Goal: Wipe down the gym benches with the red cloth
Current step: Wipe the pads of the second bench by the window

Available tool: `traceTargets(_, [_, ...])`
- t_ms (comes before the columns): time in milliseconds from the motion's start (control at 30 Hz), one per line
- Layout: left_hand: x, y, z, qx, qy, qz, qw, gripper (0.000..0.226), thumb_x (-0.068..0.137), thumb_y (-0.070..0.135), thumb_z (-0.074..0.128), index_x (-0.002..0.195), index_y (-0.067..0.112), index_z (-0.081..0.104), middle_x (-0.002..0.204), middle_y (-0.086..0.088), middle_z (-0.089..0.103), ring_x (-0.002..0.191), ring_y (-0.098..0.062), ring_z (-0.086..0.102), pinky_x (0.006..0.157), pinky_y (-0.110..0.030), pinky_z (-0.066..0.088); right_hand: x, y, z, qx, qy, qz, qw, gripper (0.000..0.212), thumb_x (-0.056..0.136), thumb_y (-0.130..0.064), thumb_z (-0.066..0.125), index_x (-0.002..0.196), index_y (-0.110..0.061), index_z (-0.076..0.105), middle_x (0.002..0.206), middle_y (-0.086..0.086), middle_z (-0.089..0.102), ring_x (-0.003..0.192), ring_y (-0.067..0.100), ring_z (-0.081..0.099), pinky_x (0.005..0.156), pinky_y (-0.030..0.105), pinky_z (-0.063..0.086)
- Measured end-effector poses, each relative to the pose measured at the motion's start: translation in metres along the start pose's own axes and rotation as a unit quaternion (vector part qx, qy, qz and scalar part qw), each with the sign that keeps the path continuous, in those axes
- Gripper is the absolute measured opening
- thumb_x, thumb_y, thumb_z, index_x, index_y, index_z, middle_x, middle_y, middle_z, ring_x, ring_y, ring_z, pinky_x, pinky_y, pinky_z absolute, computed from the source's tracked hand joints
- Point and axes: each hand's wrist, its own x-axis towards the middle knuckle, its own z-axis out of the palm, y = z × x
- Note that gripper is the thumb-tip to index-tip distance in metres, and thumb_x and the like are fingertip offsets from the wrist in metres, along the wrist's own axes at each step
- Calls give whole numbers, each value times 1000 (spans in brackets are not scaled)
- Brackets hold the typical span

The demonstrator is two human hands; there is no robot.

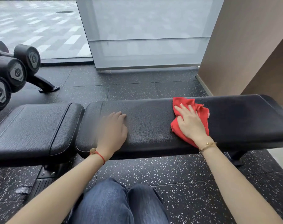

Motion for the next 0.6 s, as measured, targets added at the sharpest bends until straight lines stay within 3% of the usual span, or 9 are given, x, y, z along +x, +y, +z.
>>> traceTargets(100, [0, 3, -1, 6, 2, -3, 1000, 51, 88, 31, 35, 133, 18, 54, 144, -2, 50, 137, -25, 39, 116, -52, 25, 28, -19, 3, -21, 3, 29, 999, 50, 97, -25, 37, 147, -26, 36, 159, -2, 24, 148, 29, 12, 121, 47, 7])
traceTargets(267, [-1, 5, -2, 8, 10, -1, 1000, 50, 88, 29, 36, 132, 17, 55, 143, -3, 52, 135, -26, 42, 114, -53, 27, 14, -71, 23, -17, -49, -89, 995, 52, 96, -24, 37, 148, -28, 34, 160, -5, 23, 149, 26, 11, 122, 46, 7])
traceTargets(400, [0, 3, -2, 7, -1, 8, 1000, 51, 89, 29, 35, 135, 16, 53, 146, -4, 49, 138, -26, 39, 117, -52, 24, -23, -67, 24, 0, -52, -151, 987, 52, 95, -22, 41, 146, -30, 38, 158, -8, 27, 149, 22, 15, 122, 43, 10])
traceTargets(600, [3, 4, 1, 32, -7, 13, 999, 39, 99, 24, 45, 136, 18, 52, 148, -3, 47, 141, -23, 36, 117, -53, 21, -54, -8, 3, 10, 6, -78, 997, 49, 96, -21, 41, 144, -31, 41, 156, -10, 30, 148, 19, 16, 122, 40, 8])
